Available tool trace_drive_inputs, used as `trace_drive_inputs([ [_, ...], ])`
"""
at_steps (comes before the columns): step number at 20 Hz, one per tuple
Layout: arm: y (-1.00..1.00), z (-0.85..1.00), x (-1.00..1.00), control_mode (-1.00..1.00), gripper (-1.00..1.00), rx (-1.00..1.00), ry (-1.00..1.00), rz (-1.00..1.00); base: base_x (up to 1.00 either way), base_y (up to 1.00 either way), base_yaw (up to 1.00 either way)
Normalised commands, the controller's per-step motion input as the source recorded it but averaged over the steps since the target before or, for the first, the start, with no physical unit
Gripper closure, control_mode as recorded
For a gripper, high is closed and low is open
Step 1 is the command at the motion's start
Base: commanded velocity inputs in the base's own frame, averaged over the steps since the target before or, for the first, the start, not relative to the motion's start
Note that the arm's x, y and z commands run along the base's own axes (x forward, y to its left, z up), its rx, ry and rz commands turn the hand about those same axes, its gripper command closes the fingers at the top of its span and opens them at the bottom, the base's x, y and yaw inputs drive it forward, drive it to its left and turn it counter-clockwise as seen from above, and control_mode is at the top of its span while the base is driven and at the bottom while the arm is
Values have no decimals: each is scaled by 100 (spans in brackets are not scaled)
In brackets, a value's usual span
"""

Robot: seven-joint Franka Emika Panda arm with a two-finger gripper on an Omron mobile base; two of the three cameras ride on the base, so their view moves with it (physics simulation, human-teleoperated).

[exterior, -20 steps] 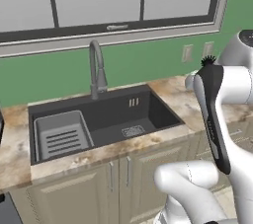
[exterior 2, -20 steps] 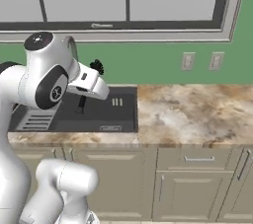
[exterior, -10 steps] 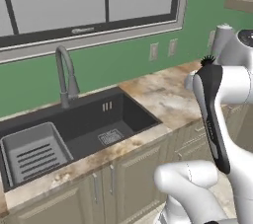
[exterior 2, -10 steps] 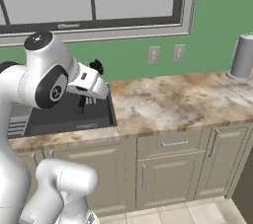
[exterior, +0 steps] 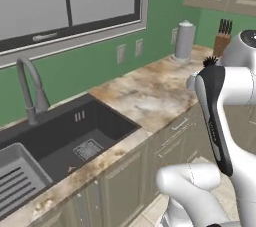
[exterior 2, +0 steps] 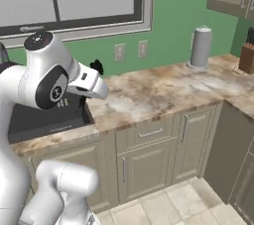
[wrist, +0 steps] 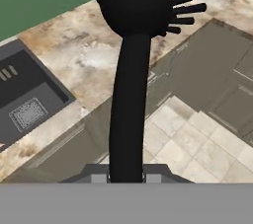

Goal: Pick up the dish brush and bar soap from the sink, and place them back in the cabinet, and close the cabinet doors.

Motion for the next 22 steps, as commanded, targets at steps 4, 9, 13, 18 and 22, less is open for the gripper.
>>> trace_drive_inputs([
  [4, 0, 0, 0, 100, 100, 0, 0, 0, 0, 0, -42],
  [9, 0, 0, 0, 100, 100, 0, 0, 0, 0, 0, -44],
  [13, 0, 0, 0, 100, 100, 0, 0, 0, 0, 0, -44],
  [18, 0, 0, 0, 100, 100, 0, 0, 0, 0, 0, -44],
  [22, 0, 0, 0, 100, 100, 0, 0, 0, 0, 0, -43],
])
